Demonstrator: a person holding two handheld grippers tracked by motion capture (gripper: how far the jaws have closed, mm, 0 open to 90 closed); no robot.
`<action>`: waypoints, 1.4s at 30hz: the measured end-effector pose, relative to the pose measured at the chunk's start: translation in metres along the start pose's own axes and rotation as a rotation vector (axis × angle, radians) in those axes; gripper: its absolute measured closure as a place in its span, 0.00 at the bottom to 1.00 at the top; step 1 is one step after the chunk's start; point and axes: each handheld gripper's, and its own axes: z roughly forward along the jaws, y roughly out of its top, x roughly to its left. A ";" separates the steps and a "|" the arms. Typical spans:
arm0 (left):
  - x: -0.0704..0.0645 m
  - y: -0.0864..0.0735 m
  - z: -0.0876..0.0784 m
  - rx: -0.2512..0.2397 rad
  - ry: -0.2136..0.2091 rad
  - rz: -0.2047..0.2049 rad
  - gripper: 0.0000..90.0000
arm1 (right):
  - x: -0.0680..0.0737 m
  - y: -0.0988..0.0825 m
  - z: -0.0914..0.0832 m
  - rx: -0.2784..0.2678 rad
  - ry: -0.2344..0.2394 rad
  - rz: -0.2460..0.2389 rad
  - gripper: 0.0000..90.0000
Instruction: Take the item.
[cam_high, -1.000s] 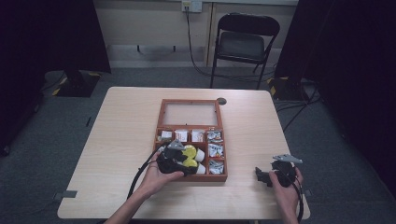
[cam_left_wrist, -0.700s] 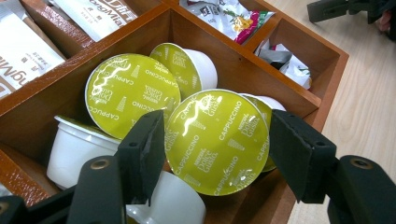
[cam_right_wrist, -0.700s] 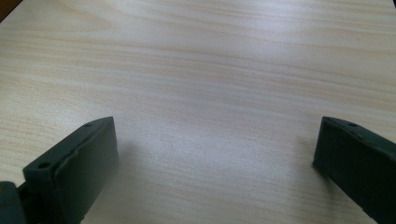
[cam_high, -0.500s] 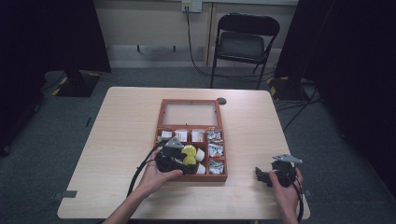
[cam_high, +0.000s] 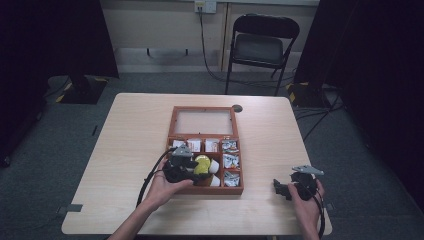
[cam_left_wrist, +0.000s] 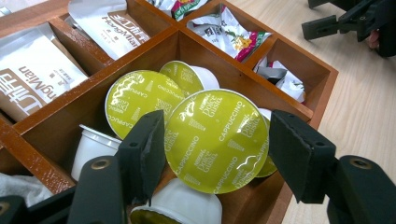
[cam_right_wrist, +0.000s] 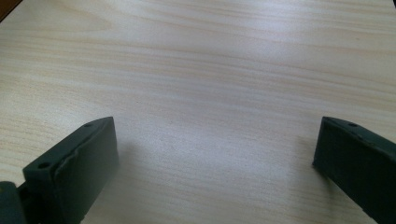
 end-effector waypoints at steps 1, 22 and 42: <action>0.000 0.001 -0.002 0.005 -0.001 0.005 0.42 | 0.000 0.000 0.000 0.000 0.001 0.000 0.00; 0.000 0.010 -0.018 -0.049 -0.012 0.019 0.42 | 0.000 0.000 0.000 0.000 0.001 0.000 0.00; 0.002 0.016 -0.034 -0.112 0.005 0.015 0.42 | 0.000 0.000 0.000 0.000 0.001 0.000 0.00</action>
